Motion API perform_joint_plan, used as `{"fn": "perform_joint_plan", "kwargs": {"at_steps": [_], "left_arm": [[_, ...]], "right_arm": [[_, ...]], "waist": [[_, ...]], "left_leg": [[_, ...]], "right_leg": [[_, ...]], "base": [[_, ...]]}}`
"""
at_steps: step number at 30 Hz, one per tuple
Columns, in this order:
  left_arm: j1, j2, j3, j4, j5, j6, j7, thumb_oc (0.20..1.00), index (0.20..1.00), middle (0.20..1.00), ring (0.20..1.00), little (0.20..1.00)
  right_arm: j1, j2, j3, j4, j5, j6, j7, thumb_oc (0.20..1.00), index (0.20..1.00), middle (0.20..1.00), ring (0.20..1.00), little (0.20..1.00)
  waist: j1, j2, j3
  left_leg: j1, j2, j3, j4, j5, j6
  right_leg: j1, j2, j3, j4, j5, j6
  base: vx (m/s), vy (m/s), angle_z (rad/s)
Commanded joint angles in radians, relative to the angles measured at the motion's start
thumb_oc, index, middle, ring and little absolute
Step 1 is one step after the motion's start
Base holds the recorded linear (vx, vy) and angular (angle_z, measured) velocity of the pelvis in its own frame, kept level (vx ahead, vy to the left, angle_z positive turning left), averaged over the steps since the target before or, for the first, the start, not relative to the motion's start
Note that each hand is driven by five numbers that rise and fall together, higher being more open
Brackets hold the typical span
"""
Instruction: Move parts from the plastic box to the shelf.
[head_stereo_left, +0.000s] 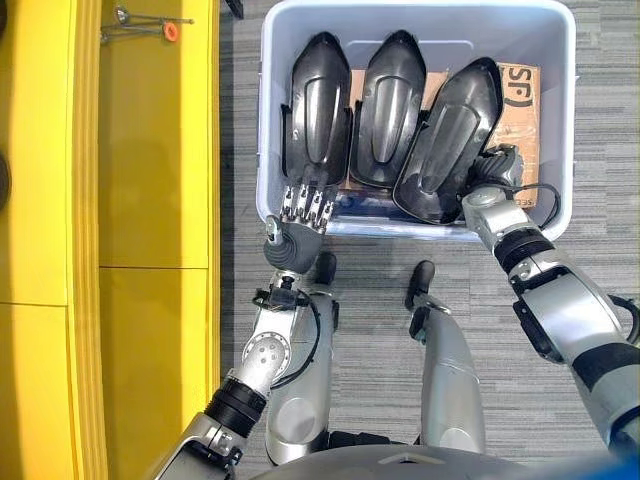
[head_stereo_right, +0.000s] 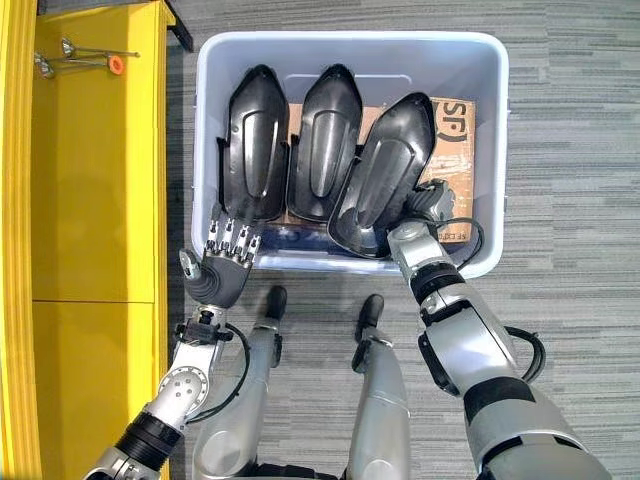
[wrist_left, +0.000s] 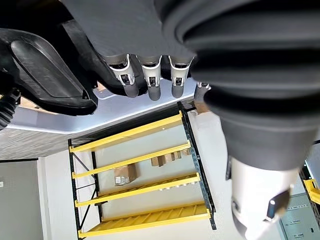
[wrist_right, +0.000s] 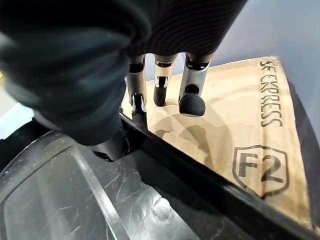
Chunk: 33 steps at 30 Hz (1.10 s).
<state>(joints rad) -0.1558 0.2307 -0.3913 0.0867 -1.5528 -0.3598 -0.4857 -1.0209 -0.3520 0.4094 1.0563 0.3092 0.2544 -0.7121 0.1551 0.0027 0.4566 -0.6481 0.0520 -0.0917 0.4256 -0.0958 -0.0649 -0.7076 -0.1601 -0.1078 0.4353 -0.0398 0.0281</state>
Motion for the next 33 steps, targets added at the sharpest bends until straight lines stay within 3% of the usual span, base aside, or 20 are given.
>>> {"fn": "perform_joint_plan", "kwargs": {"at_steps": [1, 3, 5, 6, 7, 10, 11, 12, 16, 21, 26, 33], "left_arm": [[-0.009, -0.032, -0.015, -0.072, 0.001, -0.037, -0.073, 1.0, 1.0, 1.0, 1.0, 1.0], [-0.007, -0.032, -0.021, -0.071, -0.001, -0.045, -0.073, 1.0, 1.0, 1.0, 1.0, 1.0], [-0.007, -0.031, -0.025, -0.074, -0.003, -0.051, -0.068, 1.0, 1.0, 1.0, 1.0, 1.0], [-0.007, -0.031, -0.026, -0.075, -0.003, -0.05, -0.068, 1.0, 1.0, 1.0, 1.0, 1.0], [-0.008, -0.03, -0.024, -0.077, -0.002, -0.047, -0.064, 1.0, 1.0, 1.0, 1.0, 1.0], [-0.009, -0.022, -0.013, -0.08, -0.004, -0.033, -0.053, 1.0, 1.0, 1.0, 1.0, 1.0], [-0.023, -0.022, -0.004, -0.082, -0.001, -0.031, -0.049, 1.0, 1.0, 1.0, 1.0, 1.0], [0.009, -0.004, 0.035, -0.099, 0.001, -0.001, -0.047, 1.0, 1.0, 1.0, 1.0, 1.0], [0.059, 0.009, 0.101, -0.099, 0.002, 0.059, -0.065, 1.0, 1.0, 1.0, 1.0, 1.0], [0.089, 0.02, 0.168, -0.088, 0.031, 0.129, -0.063, 1.0, 1.0, 1.0, 1.0, 1.0], [0.144, 0.022, 0.22, -0.089, 0.096, 0.195, -0.048, 1.0, 1.0, 1.0, 1.0, 1.0], [0.182, 0.016, 0.258, -0.118, 0.134, 0.206, 0.006, 1.0, 1.0, 1.0, 1.0, 1.0]], "right_arm": [[0.254, 0.109, -0.026, 0.134, 0.109, 0.125, 0.077, 0.2, 0.2, 0.2, 0.2, 0.2], [0.258, 0.101, -0.032, 0.13, 0.095, 0.063, 0.049, 0.2, 0.2, 0.2, 0.2, 0.2], [0.248, 0.085, -0.032, 0.099, 0.032, -0.076, 0.019, 0.2, 0.2, 0.2, 0.2, 0.2], [0.244, 0.084, -0.032, 0.093, 0.019, -0.098, 0.013, 0.2, 0.2, 0.2, 0.2, 0.2], [0.224, 0.079, -0.023, 0.059, -0.004, -0.167, -0.02, 0.2, 0.2, 0.2, 0.2, 0.2], [0.174, 0.055, -0.019, -0.033, -0.021, -0.243, -0.056, 0.2, 0.2, 0.2, 0.2, 0.2], [0.151, 0.048, -0.023, -0.05, -0.03, -0.257, -0.067, 0.2, 0.2, 0.2, 0.2, 0.2], [0.123, 0.0, -0.081, -0.217, -0.102, -0.302, -0.124, 0.2, 0.2, 0.2, 0.2, 0.2], [0.132, -0.04, -0.164, -0.394, -0.185, -0.277, -0.119, 0.2, 0.2, 0.2, 0.2, 0.2], [0.141, -0.051, -0.219, -0.473, -0.207, -0.252, -0.118, 0.2, 0.2, 0.2, 0.2, 0.2], [0.179, -0.025, -0.25, -0.533, -0.136, -0.253, -0.11, 0.2, 0.2, 0.2, 0.2, 0.2], [0.264, 0.063, -0.25, -0.64, 0.005, -0.233, -0.018, 0.2, 0.2, 0.2, 0.2, 0.2]], "waist": [[0.011, 0.096, 0.063], [0.006, 0.1, 0.063], [-0.002, 0.104, 0.063], [-0.002, 0.105, 0.063], [-0.004, 0.106, 0.063], [-0.004, 0.105, 0.063], [-0.003, 0.106, 0.063], [-0.006, 0.097, 0.063], [-0.016, 0.087, 0.063], [-0.008, 0.075, 0.049], [0.011, 0.054, -0.039], [0.012, 0.038, -0.118]], "left_leg": [[-0.014, -0.005, 0.013, -0.081, 0.068, 0.07], [-0.002, -0.005, 0.018, -0.087, 0.068, 0.071], [0.019, -0.003, 0.025, -0.095, 0.068, 0.071], [0.022, -0.002, 0.026, -0.096, 0.068, 0.071], [0.038, -0.002, 0.029, -0.103, 0.068, 0.069], [0.086, -0.002, 0.032, -0.128, 0.072, 0.066], [0.066, 0.002, 0.034, -0.136, 0.099, 0.069], [0.173, 0.004, 0.036, -0.188, 0.095, 0.067], [0.316, 0.013, 0.043, -0.255, 0.087, 0.064], [0.453, 0.031, 0.037, -0.329, 0.086, 0.053], [0.565, 0.056, 0.032, -0.414, 0.09, 0.034], [0.63, 0.073, 0.026, -0.45, 0.093, 0.025]], "right_leg": [[0.048, 0.021, -0.008, 0.073, -0.091, 0.006], [0.058, 0.021, -0.005, 0.067, -0.09, 0.006], [0.075, 0.022, 0.005, 0.061, -0.089, 0.008], [0.078, 0.022, 0.006, 0.06, -0.089, 0.008], [0.093, 0.022, 0.009, 0.052, -0.089, 0.009], [0.138, 0.021, 0.015, 0.03, -0.09, 0.012], [0.121, 0.025, 0.01, 0.017, -0.063, 0.006], [0.22, 0.027, 0.023, -0.03, -0.069, 0.013], [0.356, 0.032, 0.032, -0.098, -0.076, 0.016], [0.509, 0.035, 0.023, -0.194, -0.067, 0.021], [0.652, 0.039, -0.005, -0.304, -0.057, 0.026], [0.732, 0.038, -0.009, -0.358, -0.046, 0.031]], "base": [[0.0, 0.0, 0.0], [0.0, 0.0, 0.0], [0.0, 0.0, 0.0], [0.0, 0.0, 0.0], [0.0, -0.003, -0.07], [-0.02, -0.01, -0.11], [-0.01, -0.045, -0.15], [0.01, -0.061, -0.14], [0.08, -0.057, -0.21], [0.1, -0.113, -0.05], [0.15, -0.149, -0.07], [0.12, -0.126, 0.0]]}}
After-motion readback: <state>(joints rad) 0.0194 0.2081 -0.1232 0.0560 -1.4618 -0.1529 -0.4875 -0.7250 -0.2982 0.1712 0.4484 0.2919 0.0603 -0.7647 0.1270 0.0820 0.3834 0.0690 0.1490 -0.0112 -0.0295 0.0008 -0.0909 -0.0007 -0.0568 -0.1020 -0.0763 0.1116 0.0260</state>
